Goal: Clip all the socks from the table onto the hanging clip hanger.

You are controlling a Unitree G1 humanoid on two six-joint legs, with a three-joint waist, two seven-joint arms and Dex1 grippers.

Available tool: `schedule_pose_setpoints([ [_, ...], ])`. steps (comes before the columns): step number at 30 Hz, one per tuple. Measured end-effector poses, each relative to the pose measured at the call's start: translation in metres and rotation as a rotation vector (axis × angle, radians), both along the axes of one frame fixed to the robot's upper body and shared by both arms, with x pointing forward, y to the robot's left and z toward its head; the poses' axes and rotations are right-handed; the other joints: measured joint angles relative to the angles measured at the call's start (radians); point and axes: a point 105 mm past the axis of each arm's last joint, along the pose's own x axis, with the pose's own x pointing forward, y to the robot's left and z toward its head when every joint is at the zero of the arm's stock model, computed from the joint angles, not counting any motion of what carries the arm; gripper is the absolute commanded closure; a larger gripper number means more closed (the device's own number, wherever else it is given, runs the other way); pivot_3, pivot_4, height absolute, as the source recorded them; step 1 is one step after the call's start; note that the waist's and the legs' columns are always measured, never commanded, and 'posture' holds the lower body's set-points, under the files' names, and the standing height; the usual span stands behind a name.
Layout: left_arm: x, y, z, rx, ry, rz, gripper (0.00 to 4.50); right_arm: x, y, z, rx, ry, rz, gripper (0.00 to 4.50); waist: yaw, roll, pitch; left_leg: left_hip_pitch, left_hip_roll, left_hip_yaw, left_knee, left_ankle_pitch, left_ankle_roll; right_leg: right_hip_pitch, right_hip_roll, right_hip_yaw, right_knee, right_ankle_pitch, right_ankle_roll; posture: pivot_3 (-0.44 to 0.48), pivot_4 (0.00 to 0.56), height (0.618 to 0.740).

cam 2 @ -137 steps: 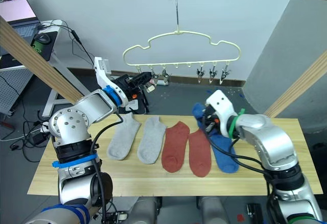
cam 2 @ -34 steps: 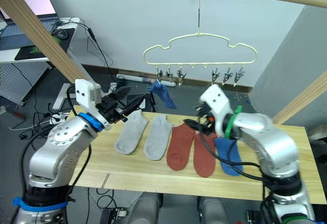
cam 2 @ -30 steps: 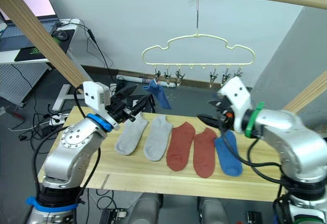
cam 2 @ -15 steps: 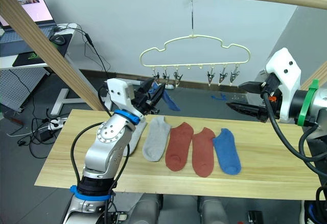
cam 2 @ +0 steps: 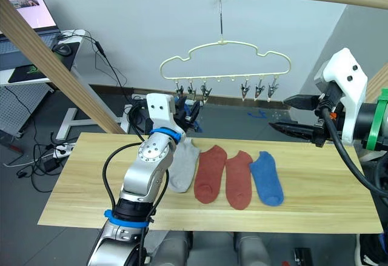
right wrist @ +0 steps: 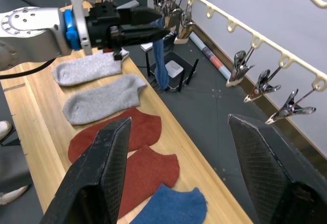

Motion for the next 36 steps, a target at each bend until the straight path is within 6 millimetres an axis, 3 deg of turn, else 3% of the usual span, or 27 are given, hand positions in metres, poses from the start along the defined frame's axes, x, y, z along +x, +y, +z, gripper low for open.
schedule_pose_setpoints([
  [9,0.015,-0.004,0.007,-0.04,-0.006,0.008,2.51,-0.006,-0.001,-0.002,0.0,0.002,-0.023,1.34,-0.015,0.0,0.0,0.0,0.0,0.001,0.0,0.0,0.0,0.0,0.0,0.001,0.0,0.0,0.0,-0.083,0.24,0.74],
  [24,0.021,-0.009,0.023,-0.083,-0.052,0.003,2.51,-0.008,-0.003,-0.009,0.019,0.03,-0.055,1.34,-0.038,0.0,0.0,0.0,0.0,0.001,0.0,0.0,0.0,0.0,0.0,0.002,0.0,0.0,0.0,-0.084,0.242,0.74],
  [36,0.022,-0.005,0.013,-0.071,-0.026,0.013,2.51,-0.009,-0.003,-0.008,0.013,0.021,-0.063,1.34,-0.038,0.0,0.0,0.0,0.0,0.002,0.0,0.0,0.0,0.0,0.0,0.002,-0.001,0.0,0.001,-0.085,0.249,0.74],
])
